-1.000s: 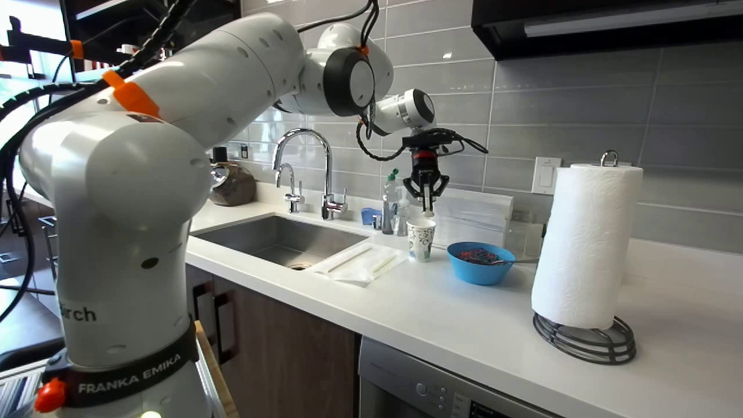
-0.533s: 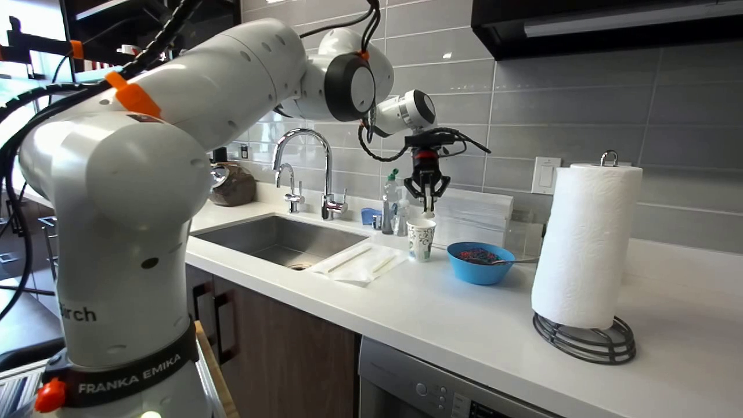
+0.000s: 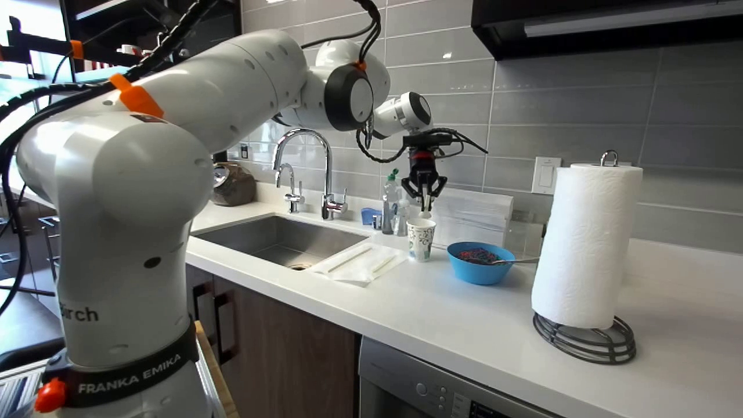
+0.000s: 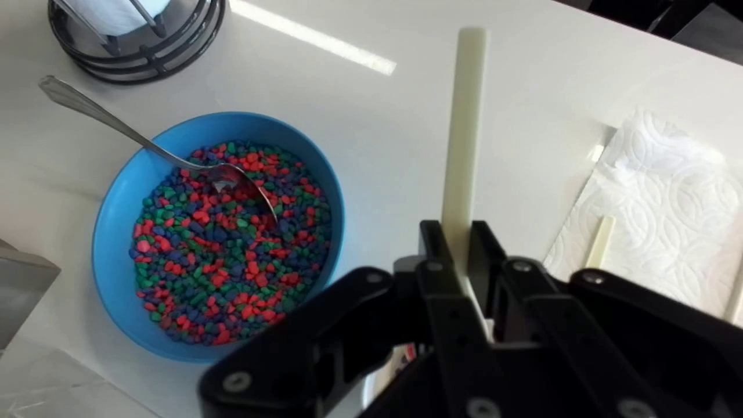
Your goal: Use the white spoon to put the contents from the bowl into the cup on the left then put the spoon in the bowl.
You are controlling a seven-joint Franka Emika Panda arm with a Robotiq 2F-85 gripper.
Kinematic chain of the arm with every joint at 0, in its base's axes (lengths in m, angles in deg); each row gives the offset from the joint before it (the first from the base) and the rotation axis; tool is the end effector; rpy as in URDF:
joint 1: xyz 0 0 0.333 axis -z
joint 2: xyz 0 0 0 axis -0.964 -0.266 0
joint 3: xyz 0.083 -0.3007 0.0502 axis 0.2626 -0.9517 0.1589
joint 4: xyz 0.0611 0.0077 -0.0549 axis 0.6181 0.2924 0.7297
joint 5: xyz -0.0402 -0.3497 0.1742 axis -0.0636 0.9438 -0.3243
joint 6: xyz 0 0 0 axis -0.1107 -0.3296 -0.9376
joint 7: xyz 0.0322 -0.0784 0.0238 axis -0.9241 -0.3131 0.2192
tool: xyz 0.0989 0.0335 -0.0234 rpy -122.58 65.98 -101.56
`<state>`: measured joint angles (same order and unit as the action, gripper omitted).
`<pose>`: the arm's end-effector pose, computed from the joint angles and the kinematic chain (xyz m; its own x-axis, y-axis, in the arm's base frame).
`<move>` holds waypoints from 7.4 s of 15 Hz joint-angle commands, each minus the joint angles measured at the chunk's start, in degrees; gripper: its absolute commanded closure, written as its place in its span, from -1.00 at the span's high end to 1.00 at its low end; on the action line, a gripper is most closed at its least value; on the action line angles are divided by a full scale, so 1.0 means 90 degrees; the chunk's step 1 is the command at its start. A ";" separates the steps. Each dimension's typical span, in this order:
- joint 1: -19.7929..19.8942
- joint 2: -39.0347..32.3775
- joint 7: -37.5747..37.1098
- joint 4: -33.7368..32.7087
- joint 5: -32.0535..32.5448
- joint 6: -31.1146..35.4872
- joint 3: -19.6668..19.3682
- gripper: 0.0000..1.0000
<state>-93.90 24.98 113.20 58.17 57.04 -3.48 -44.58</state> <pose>0.6952 0.2075 0.3356 0.5752 0.5544 -0.6015 0.7478 -0.6544 0.1118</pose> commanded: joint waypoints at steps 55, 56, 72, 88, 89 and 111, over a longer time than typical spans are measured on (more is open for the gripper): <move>-0.1416 -0.1585 0.3292 -0.1917 0.1881 -0.0209 -0.1261 -0.93; -0.1449 -0.1593 0.3345 -0.1901 0.1925 -0.0249 -0.1271 -0.93; -0.1644 -0.1735 0.3741 -0.1818 0.2476 -0.0650 -0.1408 -0.93; -0.1774 -0.1901 0.3829 -0.1789 0.2632 -0.0673 -0.1444 -0.93; -0.1794 -0.1901 0.3844 -0.1777 0.2665 -0.0716 -0.1451 -0.93; -0.1321 -0.1237 0.2558 -0.1568 0.2282 -0.0888 -0.1079 -0.93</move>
<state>-107.45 9.85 142.21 40.76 81.86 -11.49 -56.58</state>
